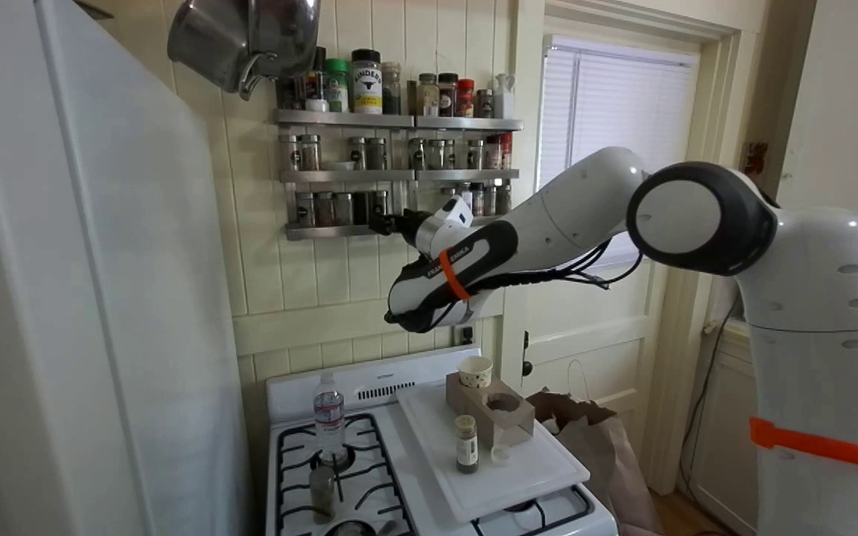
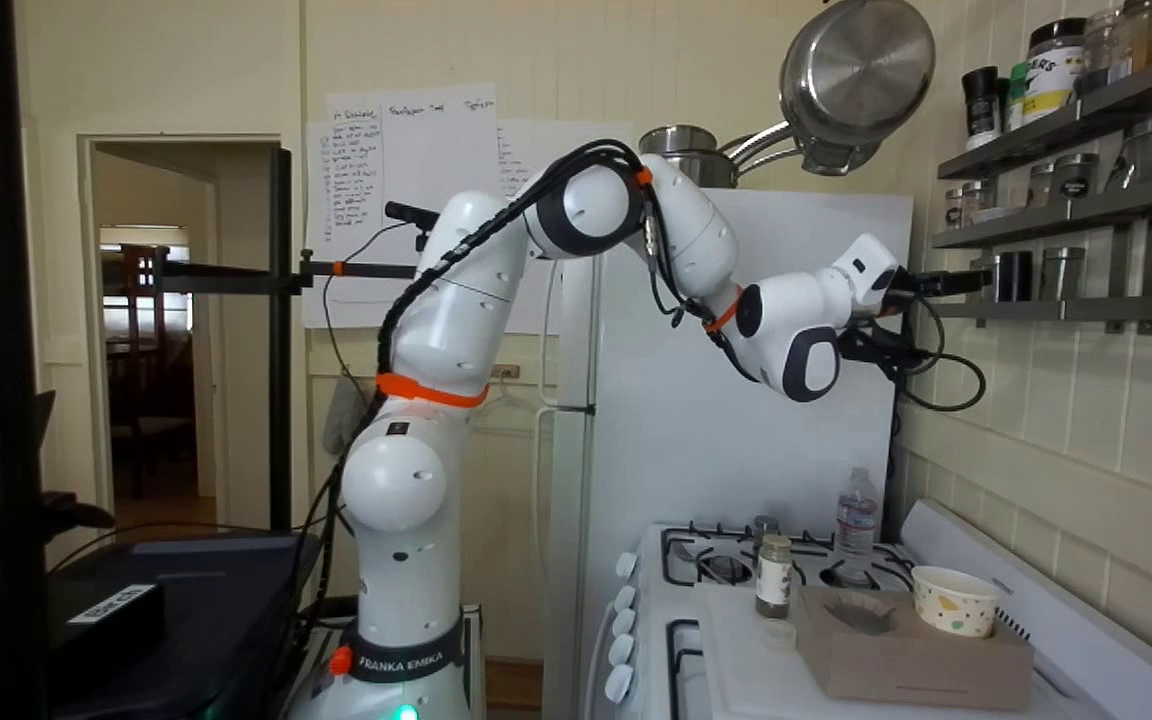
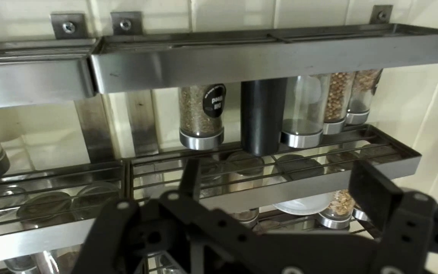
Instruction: Remove the black container from the bottom left rack and put it on the white tray
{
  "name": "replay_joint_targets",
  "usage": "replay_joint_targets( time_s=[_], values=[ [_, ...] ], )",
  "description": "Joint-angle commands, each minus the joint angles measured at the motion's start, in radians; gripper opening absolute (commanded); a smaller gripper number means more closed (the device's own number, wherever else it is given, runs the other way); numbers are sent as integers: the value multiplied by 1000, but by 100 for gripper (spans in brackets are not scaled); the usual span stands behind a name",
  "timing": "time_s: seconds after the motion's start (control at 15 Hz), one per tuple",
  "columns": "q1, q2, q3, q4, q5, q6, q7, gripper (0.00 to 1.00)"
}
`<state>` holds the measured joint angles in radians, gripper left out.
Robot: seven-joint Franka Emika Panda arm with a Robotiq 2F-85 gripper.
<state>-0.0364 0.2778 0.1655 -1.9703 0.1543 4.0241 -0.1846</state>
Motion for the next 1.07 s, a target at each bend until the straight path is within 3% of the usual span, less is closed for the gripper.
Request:
replay_joint_targets(
  time_s=[0.0,0.67,1.0],
  values=[
    [66,21,-71,30,6,4,21,100],
    [121,143,-134,181,99,-3,1,100],
    [140,183,-136,252,93,-22,9,100]
  ],
)
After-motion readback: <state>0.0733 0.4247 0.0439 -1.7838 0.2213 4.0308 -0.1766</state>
